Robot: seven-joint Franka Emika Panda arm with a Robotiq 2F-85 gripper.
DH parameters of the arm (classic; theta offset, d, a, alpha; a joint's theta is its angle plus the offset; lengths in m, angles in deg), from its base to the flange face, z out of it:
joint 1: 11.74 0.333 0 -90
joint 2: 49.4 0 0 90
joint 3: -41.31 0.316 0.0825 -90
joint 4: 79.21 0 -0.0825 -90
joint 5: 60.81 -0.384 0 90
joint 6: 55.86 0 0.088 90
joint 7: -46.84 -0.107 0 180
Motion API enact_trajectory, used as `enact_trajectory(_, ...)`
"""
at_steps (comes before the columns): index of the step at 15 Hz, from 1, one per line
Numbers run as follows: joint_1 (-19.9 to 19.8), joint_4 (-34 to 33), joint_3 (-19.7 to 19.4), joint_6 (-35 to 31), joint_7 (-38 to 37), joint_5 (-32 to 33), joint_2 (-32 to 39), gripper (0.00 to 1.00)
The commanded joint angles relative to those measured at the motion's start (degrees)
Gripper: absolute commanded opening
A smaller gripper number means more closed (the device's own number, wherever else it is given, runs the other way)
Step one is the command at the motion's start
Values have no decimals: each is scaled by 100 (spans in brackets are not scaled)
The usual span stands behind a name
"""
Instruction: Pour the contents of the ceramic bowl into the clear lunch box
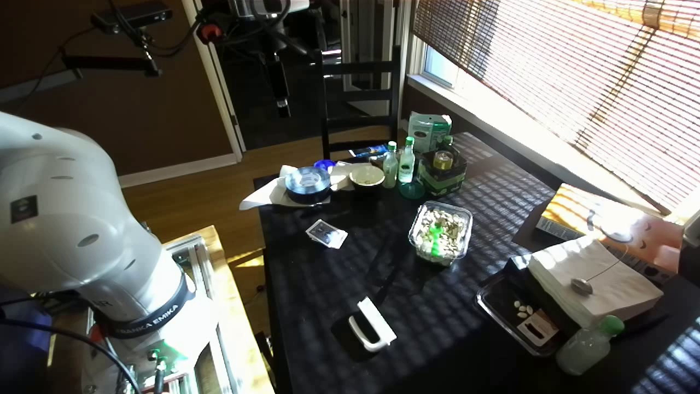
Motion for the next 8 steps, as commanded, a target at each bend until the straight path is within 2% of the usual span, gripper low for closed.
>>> enact_trajectory(1, -365, -235, 235, -927, -1104, 117, 869, 100)
enact_trajectory(3, -453, -417, 218, -1420, -1403, 289, 1424, 100)
enact_trajectory(5, -421, -725, -4, -1572, -1158, 358, 2043, 100)
enact_trajectory(8, -323, -1303, -339, -1407, -713, 422, 2904, 100)
